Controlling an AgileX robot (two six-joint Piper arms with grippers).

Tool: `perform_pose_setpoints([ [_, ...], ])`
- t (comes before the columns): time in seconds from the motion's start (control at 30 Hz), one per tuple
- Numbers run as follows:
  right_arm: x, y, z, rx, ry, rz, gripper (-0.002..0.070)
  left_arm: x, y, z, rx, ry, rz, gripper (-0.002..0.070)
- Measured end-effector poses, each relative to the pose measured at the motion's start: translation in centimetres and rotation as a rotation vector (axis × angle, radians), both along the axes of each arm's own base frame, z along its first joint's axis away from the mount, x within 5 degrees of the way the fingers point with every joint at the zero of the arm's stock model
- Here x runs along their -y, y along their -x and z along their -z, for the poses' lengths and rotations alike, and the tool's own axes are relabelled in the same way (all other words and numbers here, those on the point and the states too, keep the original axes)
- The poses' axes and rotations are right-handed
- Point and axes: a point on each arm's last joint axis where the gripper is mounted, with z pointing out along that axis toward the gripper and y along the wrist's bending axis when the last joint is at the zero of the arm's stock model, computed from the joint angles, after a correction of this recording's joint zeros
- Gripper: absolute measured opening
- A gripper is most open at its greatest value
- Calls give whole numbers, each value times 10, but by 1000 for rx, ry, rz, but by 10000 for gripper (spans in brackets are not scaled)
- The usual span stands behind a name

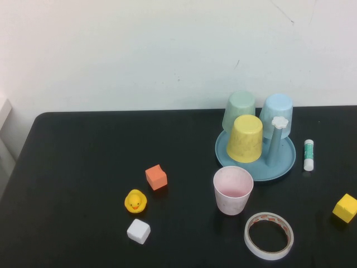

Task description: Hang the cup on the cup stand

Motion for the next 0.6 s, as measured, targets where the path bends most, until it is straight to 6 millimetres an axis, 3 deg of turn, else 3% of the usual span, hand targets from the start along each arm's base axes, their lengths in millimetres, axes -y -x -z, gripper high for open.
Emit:
perform_pose_setpoints([
  [0.2,-1,5,-24,269,12,-8,-1,-2,7,-21,242,3,-21,-1],
  [0.6,-1,9,-34,395,-34,-15,-1,-2,8,-23,273,124,20,-1],
])
